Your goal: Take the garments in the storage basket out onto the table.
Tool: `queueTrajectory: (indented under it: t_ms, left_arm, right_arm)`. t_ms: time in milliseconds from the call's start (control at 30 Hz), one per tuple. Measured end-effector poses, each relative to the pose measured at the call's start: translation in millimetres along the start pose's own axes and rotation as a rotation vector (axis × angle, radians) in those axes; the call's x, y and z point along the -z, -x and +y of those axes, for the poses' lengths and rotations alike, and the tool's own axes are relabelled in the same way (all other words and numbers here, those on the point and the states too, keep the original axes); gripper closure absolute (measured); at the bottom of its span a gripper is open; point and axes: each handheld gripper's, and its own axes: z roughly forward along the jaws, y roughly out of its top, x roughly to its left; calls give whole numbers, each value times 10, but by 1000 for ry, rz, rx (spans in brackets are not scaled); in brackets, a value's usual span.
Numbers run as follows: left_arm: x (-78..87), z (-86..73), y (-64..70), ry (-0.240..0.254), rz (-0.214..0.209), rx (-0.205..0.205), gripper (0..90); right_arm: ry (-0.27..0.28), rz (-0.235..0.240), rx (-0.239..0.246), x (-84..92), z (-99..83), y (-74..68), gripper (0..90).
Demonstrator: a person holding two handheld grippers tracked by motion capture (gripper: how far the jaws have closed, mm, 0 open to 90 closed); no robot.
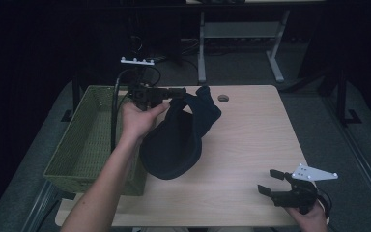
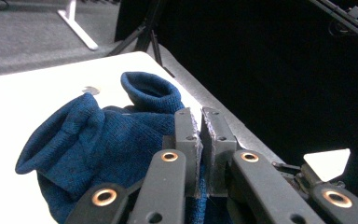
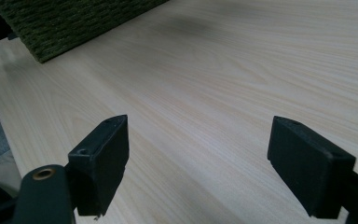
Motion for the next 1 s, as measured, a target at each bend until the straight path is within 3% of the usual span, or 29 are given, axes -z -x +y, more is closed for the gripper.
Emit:
queueTrajectory:
  t_ms: [100,500,667,1000]
  left_arm:
    - [-162,-78,-4,-19,-8,14,863]
    - [-547,-349,-37,-53,-6,56,862]
    - [-634,-448,-53,-77,8,53,861]
    - [-758,-779,-189,-109,0,103,857]
  right_arm:
    - [-2,1,-4,3,0,-2,203]
    - [-1,2,0,15,-7,-5,203]
    - [-3,3,-1,13,-9,-8,203]
    - [-13,3,4,-14,-11,-8,203]
